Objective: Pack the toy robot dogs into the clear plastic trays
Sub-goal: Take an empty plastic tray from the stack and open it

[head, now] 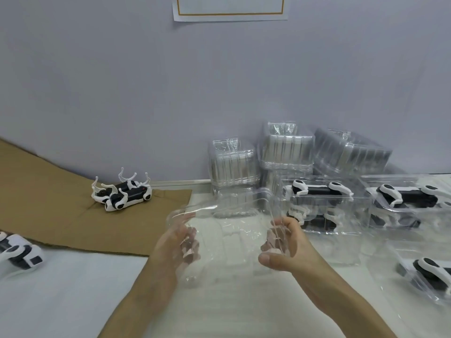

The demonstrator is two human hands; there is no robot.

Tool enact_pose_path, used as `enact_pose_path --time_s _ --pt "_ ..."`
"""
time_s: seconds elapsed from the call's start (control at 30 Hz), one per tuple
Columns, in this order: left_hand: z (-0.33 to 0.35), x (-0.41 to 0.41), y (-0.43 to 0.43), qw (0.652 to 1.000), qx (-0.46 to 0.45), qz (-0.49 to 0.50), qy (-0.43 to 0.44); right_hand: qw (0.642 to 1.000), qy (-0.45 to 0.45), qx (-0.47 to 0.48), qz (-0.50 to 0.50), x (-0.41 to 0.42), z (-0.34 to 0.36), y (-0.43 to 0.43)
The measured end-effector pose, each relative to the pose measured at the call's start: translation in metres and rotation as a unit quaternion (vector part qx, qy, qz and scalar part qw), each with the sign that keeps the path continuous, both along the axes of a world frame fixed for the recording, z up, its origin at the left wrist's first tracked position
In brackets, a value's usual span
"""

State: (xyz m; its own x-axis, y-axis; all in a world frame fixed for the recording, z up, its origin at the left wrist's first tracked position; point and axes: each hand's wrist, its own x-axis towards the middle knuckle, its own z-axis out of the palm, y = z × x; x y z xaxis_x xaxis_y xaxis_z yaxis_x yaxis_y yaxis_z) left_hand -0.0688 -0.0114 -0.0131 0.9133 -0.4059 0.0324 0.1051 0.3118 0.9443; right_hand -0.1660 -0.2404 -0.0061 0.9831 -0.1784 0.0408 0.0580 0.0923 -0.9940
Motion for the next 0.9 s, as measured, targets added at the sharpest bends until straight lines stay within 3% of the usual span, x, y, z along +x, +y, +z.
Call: enact_pose_path --time_s 0.17,0.27,0.4,0.53,0.7,0.8,0.9 --pt "0.007 0.003 0.001 0.997 0.059 -0.012 0.057 0.997 0.003 0.05 -0.059 0.007 0.0 -0.007" --pt "0.012 0.006 0.007 0.989 0.121 -0.011 0.08 0.993 0.075 0.085 -0.033 0.006 0.001 -0.011" --pt "0.006 0.023 0.011 0.96 0.251 0.045 0.113 0.978 0.193 -0.071 0.027 -0.001 0.0 -0.013" --pt "0.005 0.025 0.025 0.914 0.402 0.016 0.05 0.949 0.246 -0.196 0.022 -0.001 -0.004 -0.011" --pt "0.007 0.026 0.035 0.855 0.518 -0.018 -0.003 0.924 0.196 -0.327 -0.047 0.001 -0.01 -0.017" --pt "0.005 0.046 0.036 0.87 0.492 0.021 -0.008 0.935 0.144 -0.318 -0.064 0.001 -0.008 -0.015" --pt "-0.005 0.085 0.032 0.9 0.405 0.151 -0.058 0.927 0.039 -0.348 -0.135 0.0 -0.006 -0.01"
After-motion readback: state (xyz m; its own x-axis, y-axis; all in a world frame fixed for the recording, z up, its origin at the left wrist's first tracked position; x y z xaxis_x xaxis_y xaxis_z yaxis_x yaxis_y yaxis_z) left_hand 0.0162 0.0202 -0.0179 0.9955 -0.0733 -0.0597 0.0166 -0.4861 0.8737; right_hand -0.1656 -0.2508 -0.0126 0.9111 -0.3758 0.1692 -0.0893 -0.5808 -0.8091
